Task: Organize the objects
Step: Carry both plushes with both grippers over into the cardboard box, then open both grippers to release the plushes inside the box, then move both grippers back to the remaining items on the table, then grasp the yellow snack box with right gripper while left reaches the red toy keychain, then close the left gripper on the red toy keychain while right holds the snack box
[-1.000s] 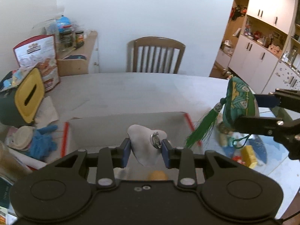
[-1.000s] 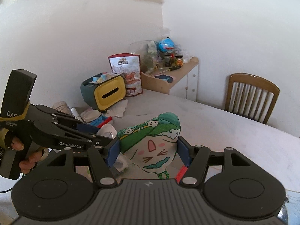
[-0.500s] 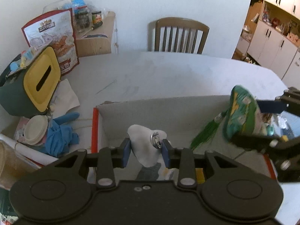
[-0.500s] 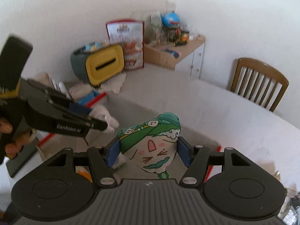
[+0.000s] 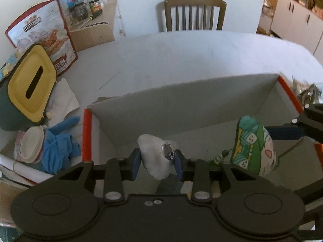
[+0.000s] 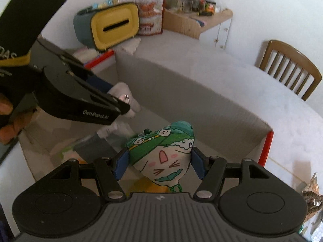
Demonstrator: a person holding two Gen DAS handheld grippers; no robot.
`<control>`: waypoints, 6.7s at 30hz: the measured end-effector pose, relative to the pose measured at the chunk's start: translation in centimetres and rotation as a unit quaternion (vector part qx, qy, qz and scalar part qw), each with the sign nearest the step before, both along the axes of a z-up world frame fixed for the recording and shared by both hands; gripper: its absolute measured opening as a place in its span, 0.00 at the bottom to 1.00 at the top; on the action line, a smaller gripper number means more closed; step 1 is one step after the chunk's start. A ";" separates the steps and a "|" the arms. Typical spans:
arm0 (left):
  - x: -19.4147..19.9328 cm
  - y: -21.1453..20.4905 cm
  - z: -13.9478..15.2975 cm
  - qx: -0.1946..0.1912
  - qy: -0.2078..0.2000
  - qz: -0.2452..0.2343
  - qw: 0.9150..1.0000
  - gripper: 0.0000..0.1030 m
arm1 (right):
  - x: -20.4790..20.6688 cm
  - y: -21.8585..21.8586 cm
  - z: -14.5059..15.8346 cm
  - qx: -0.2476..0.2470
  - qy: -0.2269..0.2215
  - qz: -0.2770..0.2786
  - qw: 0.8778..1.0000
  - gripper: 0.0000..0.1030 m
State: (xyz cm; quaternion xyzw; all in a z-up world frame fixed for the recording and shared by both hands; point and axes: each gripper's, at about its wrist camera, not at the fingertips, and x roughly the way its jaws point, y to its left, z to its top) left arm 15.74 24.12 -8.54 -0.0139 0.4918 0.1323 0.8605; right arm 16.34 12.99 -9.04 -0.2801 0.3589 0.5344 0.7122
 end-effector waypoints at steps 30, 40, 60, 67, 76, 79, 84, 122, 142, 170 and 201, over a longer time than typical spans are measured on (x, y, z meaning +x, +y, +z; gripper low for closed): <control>-0.3 -1.6 -0.8 0.005 0.035 -0.005 0.999 0.55 | 0.9 -2.3 1.5 0.024 0.030 -0.021 0.999 0.77; -2.4 -3.5 2.8 -0.008 -0.020 -0.011 1.000 0.58 | 1.0 -5.8 5.8 0.098 0.042 -0.039 0.994 0.77; -3.2 -11.4 9.1 -0.030 -0.130 -0.038 0.990 0.65 | 4.2 -19.0 10.8 0.164 0.011 -0.114 0.980 0.77; -2.1 -14.8 9.6 -0.025 -0.143 -0.055 0.988 0.71 | 7.0 -23.9 10.4 0.150 -0.013 -0.163 0.975 0.77; -0.3 -19.0 8.8 -0.026 -0.135 -0.081 0.987 0.77 | 11.0 -29.4 8.2 0.144 0.001 -0.215 0.966 0.77; 0.4 -20.5 8.2 -0.029 -0.127 -0.090 0.987 0.80 | 12.3 -30.3 7.0 0.139 0.015 -0.226 0.964 0.80; 1.6 -22.7 6.8 -0.029 -0.114 -0.110 0.987 0.88 | 14.0 -31.1 5.1 0.121 0.034 -0.237 0.963 0.82; 5.5 -33.6 -5.8 -0.009 -0.062 -0.160 0.985 0.99 | 20.0 -27.9 -4.4 -0.011 0.117 -0.228 0.967 0.71; 6.2 -35.0 -7.5 -0.004 -0.052 -0.168 0.984 0.75 | 20.8 -28.0 -6.2 -0.044 0.115 -0.211 0.970 0.35; 6.6 -33.4 -4.0 -0.091 -0.048 -0.133 0.986 0.30 | 19.2 -31.8 -2.7 -0.002 0.123 -0.186 0.975 0.29; 8.6 -33.8 -6.3 -0.070 -0.044 -0.154 0.985 0.54 | 17.9 -37.4 -1.4 0.013 0.123 -0.236 0.964 0.29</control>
